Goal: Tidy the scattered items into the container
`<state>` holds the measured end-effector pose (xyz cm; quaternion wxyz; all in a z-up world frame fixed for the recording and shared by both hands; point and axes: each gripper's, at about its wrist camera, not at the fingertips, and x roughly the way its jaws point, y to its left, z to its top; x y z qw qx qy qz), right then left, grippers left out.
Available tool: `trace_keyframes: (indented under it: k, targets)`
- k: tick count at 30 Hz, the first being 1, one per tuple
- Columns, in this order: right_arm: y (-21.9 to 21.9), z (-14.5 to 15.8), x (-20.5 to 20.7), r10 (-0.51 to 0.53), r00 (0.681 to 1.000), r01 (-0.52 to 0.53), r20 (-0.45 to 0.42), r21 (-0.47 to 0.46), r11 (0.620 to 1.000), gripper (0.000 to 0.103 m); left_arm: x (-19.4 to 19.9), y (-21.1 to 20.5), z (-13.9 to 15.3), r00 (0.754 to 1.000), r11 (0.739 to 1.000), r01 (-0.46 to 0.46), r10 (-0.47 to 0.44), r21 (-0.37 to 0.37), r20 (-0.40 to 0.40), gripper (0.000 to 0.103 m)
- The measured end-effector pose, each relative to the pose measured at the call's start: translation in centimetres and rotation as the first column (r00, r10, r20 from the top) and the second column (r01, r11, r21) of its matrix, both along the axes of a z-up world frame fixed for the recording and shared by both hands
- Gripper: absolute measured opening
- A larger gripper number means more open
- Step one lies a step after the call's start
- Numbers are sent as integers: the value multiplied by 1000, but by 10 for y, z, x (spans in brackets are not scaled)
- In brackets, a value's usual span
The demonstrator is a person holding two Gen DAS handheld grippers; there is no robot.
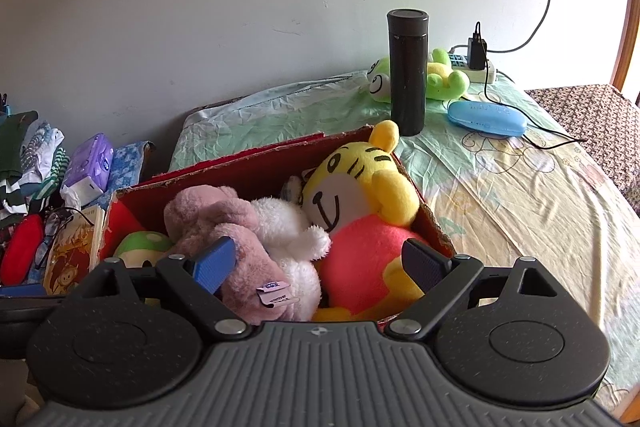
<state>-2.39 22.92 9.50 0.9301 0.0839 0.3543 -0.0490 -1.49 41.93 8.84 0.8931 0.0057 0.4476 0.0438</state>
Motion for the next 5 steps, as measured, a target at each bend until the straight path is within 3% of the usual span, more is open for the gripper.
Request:
trace_keyframes:
  k: [5]
  targets:
    - [0, 1, -4, -21, 1000, 21, 10, -1, 1000, 92, -5, -2, 2, 999, 999, -21, 20, 30, 32, 98]
